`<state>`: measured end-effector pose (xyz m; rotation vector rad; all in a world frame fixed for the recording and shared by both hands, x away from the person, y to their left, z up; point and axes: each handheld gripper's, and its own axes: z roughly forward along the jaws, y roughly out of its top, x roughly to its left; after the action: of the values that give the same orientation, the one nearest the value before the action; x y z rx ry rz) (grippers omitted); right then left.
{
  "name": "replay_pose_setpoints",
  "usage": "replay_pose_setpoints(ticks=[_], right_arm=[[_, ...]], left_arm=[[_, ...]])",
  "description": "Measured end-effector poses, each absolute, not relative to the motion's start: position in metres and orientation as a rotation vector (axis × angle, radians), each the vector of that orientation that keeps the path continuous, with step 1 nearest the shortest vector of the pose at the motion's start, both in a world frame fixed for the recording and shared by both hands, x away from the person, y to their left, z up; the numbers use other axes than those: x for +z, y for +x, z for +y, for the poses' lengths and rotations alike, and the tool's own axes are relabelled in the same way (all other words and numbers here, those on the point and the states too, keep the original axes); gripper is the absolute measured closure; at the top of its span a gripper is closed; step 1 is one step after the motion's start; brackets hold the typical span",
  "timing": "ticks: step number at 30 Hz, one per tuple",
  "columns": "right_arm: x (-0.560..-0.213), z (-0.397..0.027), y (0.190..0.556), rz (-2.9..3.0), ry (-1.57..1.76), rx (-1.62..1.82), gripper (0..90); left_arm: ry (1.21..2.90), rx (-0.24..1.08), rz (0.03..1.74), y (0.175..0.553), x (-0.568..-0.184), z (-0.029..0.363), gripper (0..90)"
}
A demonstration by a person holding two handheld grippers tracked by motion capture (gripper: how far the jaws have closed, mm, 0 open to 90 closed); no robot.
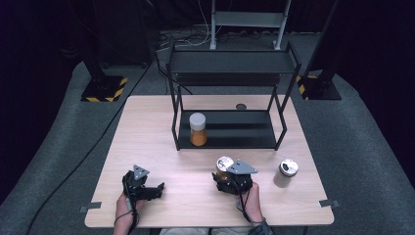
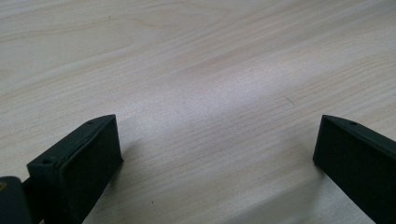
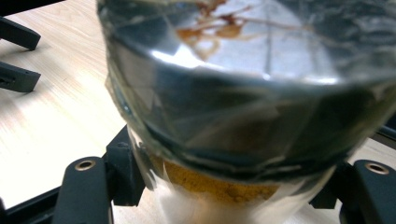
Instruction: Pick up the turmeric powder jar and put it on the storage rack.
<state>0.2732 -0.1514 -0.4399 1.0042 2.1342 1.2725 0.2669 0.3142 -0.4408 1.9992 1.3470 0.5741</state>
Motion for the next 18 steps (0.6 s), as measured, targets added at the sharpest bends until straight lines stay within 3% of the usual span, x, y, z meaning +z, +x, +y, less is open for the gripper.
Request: replay_pose_setpoints(ticks=[18], right_arm=[[-0.433, -0.145, 0.292, 2.12, 1.007, 1.262, 30.3]], left_arm=[[1.999, 0.574, 1.347, 0.267, -0.441, 0.314, 0.4]])
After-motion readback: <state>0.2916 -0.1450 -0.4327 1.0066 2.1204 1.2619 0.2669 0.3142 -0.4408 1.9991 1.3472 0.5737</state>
